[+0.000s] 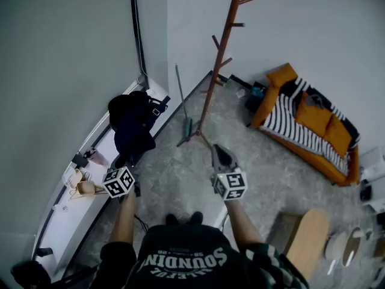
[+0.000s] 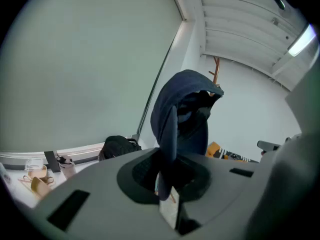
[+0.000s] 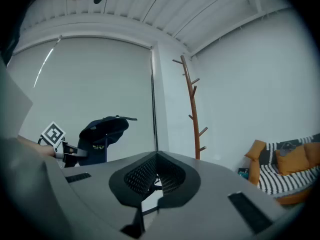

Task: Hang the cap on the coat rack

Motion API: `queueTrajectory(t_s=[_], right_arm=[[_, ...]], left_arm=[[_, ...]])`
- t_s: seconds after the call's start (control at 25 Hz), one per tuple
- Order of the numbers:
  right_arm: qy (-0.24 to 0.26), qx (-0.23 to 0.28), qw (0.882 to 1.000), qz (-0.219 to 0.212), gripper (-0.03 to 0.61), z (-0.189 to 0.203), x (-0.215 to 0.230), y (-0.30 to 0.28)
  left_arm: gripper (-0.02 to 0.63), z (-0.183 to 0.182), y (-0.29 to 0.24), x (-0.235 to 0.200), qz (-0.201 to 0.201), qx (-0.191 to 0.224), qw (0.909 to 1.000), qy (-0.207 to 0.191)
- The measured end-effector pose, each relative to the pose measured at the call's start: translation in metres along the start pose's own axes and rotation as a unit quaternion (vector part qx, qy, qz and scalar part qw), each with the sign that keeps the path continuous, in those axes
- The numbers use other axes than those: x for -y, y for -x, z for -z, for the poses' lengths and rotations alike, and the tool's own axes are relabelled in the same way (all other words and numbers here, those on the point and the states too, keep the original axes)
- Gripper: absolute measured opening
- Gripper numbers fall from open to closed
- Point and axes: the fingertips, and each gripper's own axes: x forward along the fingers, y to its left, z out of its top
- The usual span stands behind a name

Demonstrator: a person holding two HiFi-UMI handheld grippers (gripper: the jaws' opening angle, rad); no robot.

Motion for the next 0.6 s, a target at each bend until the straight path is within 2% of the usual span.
queueTrajectory(t_s=[0.6], right_arm=[[0.002,-0.012,1.0,-0.013,-0.002,-0.001,0.005,0.012]], left_arm=[[0.014,0.0,-0.007,0.041,0.021,-0.003,0.9993,-0.032]])
